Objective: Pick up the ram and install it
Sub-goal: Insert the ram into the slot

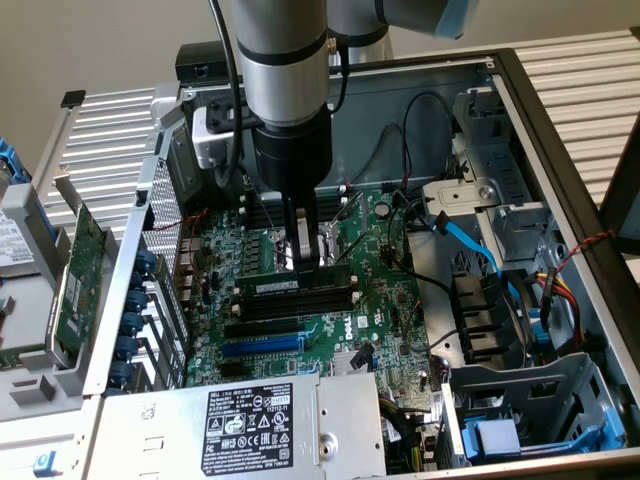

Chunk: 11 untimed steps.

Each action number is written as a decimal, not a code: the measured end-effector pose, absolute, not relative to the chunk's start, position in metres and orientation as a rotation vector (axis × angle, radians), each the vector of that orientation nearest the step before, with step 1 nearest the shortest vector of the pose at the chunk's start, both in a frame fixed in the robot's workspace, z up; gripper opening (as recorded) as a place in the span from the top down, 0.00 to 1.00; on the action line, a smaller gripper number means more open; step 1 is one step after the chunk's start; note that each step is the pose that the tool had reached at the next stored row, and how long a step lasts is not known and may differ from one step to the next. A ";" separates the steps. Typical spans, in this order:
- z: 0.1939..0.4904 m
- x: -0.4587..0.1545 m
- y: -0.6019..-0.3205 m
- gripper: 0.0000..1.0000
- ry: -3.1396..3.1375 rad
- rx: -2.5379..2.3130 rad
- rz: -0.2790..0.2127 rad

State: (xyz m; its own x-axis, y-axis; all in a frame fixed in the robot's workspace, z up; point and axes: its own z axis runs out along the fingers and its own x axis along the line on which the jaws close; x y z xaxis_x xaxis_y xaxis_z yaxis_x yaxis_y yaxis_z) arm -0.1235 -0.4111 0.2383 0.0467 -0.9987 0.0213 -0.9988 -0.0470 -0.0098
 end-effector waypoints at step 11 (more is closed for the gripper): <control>0.235 -0.124 -0.411 0.86 -2.162 2.269 0.036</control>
